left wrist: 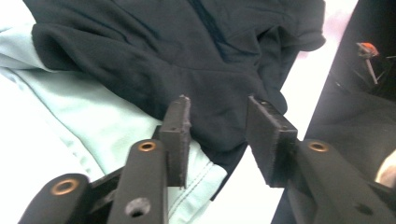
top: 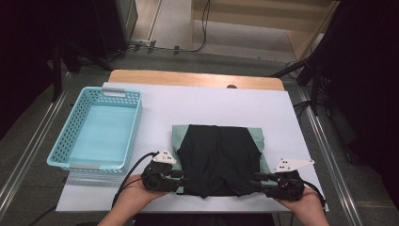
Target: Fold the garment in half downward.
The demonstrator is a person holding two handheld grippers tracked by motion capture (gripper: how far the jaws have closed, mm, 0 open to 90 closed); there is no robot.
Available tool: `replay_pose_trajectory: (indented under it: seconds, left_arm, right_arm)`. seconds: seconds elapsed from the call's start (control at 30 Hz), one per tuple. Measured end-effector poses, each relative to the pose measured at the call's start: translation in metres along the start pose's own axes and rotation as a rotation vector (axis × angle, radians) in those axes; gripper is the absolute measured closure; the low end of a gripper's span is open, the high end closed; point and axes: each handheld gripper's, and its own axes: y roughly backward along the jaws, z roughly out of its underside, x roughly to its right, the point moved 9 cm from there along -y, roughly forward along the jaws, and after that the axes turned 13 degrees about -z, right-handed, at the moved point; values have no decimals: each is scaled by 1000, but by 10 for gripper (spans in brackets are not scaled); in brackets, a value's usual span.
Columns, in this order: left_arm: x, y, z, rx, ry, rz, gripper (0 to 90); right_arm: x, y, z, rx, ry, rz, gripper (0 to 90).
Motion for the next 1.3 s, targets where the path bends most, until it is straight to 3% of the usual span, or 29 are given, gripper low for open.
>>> replay_pose_trajectory:
  seconds: [0.13,0.37,0.57,0.7,0.93,1.1,1.3]
  left_arm:
    - [-4,-1,-2,12,-5,-23,531]
    - [-11,-4,-8,32,21,-37,400]
    - [-17,-5,-13,47,26,-60,375]
    - [-19,-6,-18,49,53,-68,334]
    - [-23,-7,-27,83,74,-83,290]
    - [-27,-7,-32,100,79,-109,242]
    - [-36,-8,-37,108,90,-141,234]
  right_arm:
    - [7,-3,-2,10,-3,22,509]
    - [19,1,-10,64,-36,55,445]
    - [23,3,-15,79,-22,77,415]
    - [27,5,-23,101,-18,93,402]
    - [37,9,-31,139,-36,114,369]
    - [42,9,-40,168,-36,102,351]
    - [51,8,-42,166,-57,119,347]
